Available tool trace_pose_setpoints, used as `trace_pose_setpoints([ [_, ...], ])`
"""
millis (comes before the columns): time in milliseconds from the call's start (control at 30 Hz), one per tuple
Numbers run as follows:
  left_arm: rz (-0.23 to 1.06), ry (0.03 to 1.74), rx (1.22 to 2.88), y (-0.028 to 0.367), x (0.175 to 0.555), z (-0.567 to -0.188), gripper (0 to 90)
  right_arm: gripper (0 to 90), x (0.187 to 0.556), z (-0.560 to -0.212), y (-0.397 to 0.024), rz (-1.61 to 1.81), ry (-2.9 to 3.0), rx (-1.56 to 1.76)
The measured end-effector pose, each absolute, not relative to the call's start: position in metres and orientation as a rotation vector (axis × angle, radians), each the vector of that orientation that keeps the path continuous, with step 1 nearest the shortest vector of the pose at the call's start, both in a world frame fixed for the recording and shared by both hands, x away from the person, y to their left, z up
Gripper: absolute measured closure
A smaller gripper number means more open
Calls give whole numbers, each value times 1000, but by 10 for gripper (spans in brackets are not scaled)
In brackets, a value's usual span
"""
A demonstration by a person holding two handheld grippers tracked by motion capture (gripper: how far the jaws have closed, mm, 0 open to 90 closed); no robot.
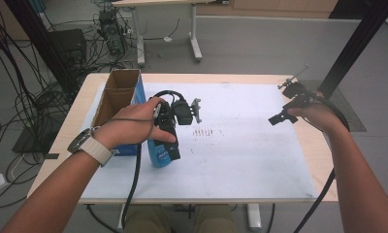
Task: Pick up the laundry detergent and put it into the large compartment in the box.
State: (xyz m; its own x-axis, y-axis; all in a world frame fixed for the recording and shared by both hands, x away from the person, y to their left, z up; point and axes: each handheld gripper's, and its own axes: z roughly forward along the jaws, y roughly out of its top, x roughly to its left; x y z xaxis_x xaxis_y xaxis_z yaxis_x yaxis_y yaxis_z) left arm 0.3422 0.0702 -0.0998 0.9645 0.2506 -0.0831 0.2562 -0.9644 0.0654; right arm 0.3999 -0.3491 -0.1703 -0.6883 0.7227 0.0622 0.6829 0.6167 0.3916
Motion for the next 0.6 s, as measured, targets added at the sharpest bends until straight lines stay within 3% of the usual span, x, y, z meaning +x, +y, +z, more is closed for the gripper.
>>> trace_pose_setpoints([
  [600, -80, 439, 3027, 73, 334, -92, 98, 101, 397, -168, -347, 606, 2726, 1182],
])
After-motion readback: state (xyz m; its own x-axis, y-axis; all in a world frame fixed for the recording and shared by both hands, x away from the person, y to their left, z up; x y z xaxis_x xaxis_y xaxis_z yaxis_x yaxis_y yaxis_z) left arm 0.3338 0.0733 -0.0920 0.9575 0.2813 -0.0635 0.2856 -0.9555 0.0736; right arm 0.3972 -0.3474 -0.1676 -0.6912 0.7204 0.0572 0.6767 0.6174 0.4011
